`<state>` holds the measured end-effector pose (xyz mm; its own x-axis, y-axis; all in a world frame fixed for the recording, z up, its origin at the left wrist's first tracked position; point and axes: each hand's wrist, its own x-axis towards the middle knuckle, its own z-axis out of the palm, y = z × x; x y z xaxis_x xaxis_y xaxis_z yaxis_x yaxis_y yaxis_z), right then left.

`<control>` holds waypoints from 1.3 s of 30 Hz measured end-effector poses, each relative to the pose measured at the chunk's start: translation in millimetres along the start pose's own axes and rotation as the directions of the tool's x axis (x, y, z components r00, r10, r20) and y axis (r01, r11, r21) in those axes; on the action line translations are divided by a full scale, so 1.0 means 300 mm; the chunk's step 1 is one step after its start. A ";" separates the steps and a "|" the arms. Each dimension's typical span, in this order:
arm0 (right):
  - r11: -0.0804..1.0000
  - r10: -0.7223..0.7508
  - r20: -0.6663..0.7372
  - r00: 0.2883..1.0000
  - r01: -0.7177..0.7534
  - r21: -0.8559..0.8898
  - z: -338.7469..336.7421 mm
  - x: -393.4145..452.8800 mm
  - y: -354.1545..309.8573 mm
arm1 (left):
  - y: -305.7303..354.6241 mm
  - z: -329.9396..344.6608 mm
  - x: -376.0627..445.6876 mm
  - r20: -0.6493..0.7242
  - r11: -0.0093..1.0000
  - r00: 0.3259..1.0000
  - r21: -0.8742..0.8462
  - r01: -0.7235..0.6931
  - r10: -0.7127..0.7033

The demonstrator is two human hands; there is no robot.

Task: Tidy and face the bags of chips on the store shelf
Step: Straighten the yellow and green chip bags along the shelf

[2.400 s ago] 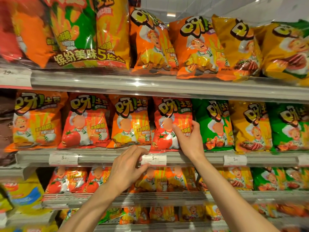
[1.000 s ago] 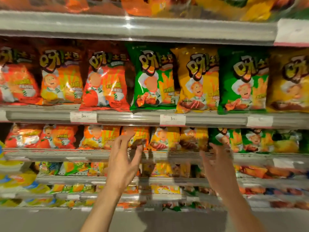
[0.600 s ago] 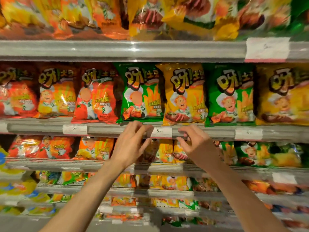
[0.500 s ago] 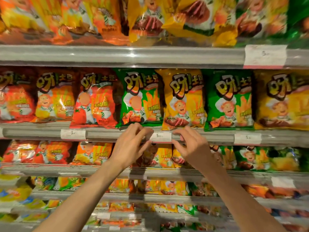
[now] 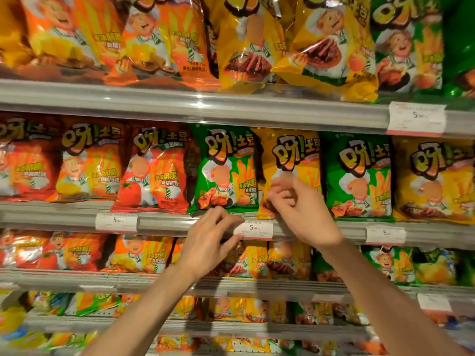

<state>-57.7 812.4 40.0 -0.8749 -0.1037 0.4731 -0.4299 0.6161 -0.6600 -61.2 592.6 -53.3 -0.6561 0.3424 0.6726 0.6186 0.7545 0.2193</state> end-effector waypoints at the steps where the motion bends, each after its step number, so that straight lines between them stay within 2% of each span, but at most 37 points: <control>1: 1.000 0.021 0.031 0.999 -0.021 0.011 0.017 0.035 -0.041 | -0.001 -0.001 0.001 0.002 1.000 1.000 -0.001 0.002 -0.002; 6: 0.980 0.184 0.152 0.971 -0.194 0.052 0.132 0.205 -0.129 | -0.001 -0.006 0.000 0.012 1.000 1.000 0.000 0.003 -0.003; 9: 0.939 0.279 0.167 0.946 -0.305 0.157 0.156 0.259 -0.130 | 0.000 -0.005 0.000 0.015 1.000 1.000 -0.003 0.011 -0.011; 11: 0.916 0.298 0.148 0.943 -0.326 0.234 0.168 0.268 -0.123 | 0.001 -0.002 0.000 0.015 1.000 1.000 -0.001 0.019 -0.019; 14: 0.920 0.275 0.071 0.959 -0.284 0.269 0.185 0.256 -0.130 | 0.001 -0.001 -0.001 0.012 1.000 1.000 -0.008 0.023 -0.023; 19: 0.964 0.221 -0.086 0.971 -0.204 0.173 0.215 0.248 -0.149 | -0.004 0.002 0.001 0.020 0.999 0.999 -0.017 0.032 -0.032; 27: 0.973 0.232 -0.070 0.970 -0.231 0.014 0.243 0.253 -0.116 | 0.001 0.002 0.000 0.018 0.999 0.998 -0.010 0.053 -0.053; 34: 0.977 0.155 0.059 0.986 -0.162 0.138 0.117 0.179 -0.145 | 0.014 -0.006 -0.002 0.040 0.998 0.998 0.022 0.054 -0.055; 36: 0.973 0.120 0.024 0.993 -0.122 0.194 0.042 0.141 -0.141 | 0.025 -0.011 -0.005 0.046 0.998 0.998 0.047 0.042 -0.044; 39: 0.978 0.099 -0.150 0.984 -0.068 0.197 -0.078 0.092 -0.082 | 0.050 -0.013 0.003 0.074 0.996 0.997 0.087 0.004 -0.011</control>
<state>-66.0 812.5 83.0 -0.8698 0.0756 0.4875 -0.4048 0.4556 -0.7929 -50.8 602.2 -46.7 -0.6930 0.3750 0.6157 0.5759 0.8017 0.1599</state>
